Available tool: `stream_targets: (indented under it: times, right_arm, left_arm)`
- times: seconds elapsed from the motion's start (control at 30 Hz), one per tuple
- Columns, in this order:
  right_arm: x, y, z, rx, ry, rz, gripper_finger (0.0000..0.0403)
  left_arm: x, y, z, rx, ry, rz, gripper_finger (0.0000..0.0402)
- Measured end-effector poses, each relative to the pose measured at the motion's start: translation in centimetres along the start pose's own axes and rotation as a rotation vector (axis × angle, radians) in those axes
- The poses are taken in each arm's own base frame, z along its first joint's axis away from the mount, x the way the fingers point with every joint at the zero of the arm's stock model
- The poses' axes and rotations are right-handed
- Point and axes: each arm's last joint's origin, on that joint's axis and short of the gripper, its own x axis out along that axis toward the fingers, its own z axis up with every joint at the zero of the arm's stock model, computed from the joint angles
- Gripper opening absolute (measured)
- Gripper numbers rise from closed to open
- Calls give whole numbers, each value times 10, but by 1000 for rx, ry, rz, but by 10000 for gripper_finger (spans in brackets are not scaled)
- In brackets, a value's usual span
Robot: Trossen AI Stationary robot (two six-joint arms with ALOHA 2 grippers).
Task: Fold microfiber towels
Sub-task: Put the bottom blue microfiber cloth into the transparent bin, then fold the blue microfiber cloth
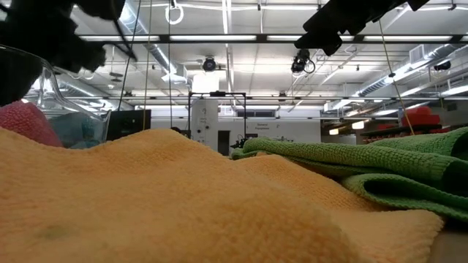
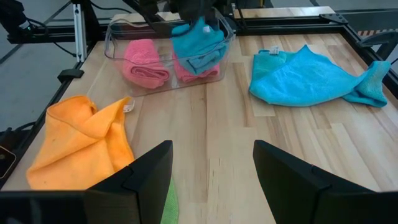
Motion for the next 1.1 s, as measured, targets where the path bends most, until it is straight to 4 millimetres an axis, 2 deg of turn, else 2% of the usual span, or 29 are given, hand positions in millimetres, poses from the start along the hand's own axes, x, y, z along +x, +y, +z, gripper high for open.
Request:
stream_targets:
  times: [0.1,0.2,0.4,0.5,0.67,0.8,1.0,1.1]
  right_arm:
    - [0,0,0,0,1,0,233]
    - [0,0,0,0,2,0,233]
    - [1,0,-1,-3,5,0,233]
    - [3,0,-2,-6,13,-1,233]
    - [7,0,-3,-12,26,-2,233]
    - [8,0,-4,-16,30,-2,233]
    - [8,0,-4,-19,31,-2,233]
    - [8,0,-4,-19,30,-2,233]
  left_arm:
    - [-7,-2,8,-26,-148,58,26]
    - [-5,-6,16,-19,-245,56,47]
    - [24,2,22,-53,-240,56,123]
    - [40,1,30,-48,-317,9,158]
    - [56,1,34,-48,-321,-32,190]
    - [44,6,31,-67,-244,-17,193]
    - [-1,7,31,-48,-238,-12,176]
    - [-16,6,35,2,-303,-5,167]
